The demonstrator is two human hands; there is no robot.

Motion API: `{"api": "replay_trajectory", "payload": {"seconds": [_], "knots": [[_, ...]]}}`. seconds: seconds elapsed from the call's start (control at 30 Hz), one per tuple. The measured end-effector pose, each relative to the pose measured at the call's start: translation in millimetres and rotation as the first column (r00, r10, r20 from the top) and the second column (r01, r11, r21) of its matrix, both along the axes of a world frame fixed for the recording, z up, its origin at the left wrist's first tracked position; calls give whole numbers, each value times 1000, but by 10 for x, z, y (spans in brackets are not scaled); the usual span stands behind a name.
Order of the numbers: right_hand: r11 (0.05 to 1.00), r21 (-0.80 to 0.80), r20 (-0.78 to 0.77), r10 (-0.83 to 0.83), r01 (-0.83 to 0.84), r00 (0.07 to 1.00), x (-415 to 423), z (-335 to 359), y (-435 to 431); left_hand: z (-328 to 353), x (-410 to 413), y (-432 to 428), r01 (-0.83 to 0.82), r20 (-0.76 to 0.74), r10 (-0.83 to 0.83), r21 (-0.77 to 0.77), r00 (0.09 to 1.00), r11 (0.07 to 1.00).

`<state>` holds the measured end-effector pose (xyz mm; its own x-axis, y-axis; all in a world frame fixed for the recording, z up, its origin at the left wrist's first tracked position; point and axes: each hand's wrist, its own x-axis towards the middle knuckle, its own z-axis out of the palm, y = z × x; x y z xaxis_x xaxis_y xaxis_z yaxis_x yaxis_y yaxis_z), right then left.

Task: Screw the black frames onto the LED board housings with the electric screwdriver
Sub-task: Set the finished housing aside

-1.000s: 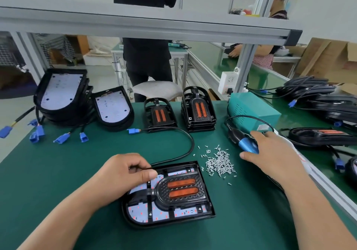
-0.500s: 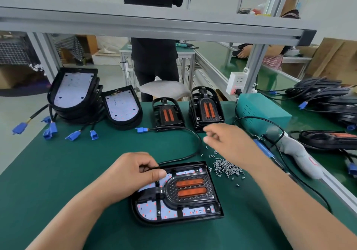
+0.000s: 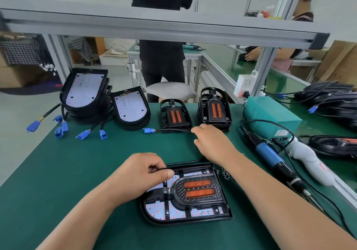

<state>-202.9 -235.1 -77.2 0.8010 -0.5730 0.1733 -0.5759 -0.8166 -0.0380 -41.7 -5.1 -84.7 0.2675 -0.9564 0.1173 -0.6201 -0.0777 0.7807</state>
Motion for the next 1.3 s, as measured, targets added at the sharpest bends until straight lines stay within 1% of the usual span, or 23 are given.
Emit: {"api": "replay_trajectory", "payload": {"seconds": [0.13,0.17,0.23,0.33,0.4,0.43,0.5,0.53,0.6,0.63,0.8,0.93,1.07,1.13,1.23,1.3], "knots": [[997,41,10,69,-69,998,-30,-28,2,7,-4,-1,-5,6,5,3,1000,1000],[992,88,9,93,-94,996,-45,-7,5,6,-3,-6,-11,6,11,4,1000,1000],[960,241,32,137,-140,990,-103,47,22,6,3,-10,-34,12,34,3,999,999],[871,457,137,132,-181,982,-238,151,71,7,12,-15,-74,38,75,-7,997,997],[765,611,217,84,-203,972,-319,267,123,5,24,-22,-111,61,111,-11,992,994],[728,653,226,74,-207,971,-352,324,150,4,30,-29,-130,77,130,-13,988,991],[707,671,211,106,-222,972,-407,413,200,5,39,-44,-167,113,169,-22,979,986],[712,661,204,134,-237,970,-419,436,222,3,40,-50,-186,128,188,-27,974,982],[749,613,186,171,-250,968,-400,438,256,-4,45,-58,-215,145,218,-33,965,976],[761,598,185,173,-251,967,-377,428,270,-9,47,-59,-227,144,230,-40,963,973],[749,608,207,169,-262,964,-315,384,336,-12,26,-58,-230,158,238,-72,958,971],[764,616,155,120,-191,981,-254,379,351,-26,24,-67,-217,168,232,-105,958,970],[766,616,120,136,-181,983,-219,410,357,-17,17,-64,-214,200,235,-119,951,969],[723,667,135,118,-178,984,-221,417,345,-14,14,-61,-215,210,237,-123,948,969],[588,785,184,81,-196,980,-257,376,325,-9,5,-57,-211,220,239,-143,946,967],[507,829,244,47,-234,969,-307,355,328,-8,-6,-51,-208,211,240,-162,948,965]]}}
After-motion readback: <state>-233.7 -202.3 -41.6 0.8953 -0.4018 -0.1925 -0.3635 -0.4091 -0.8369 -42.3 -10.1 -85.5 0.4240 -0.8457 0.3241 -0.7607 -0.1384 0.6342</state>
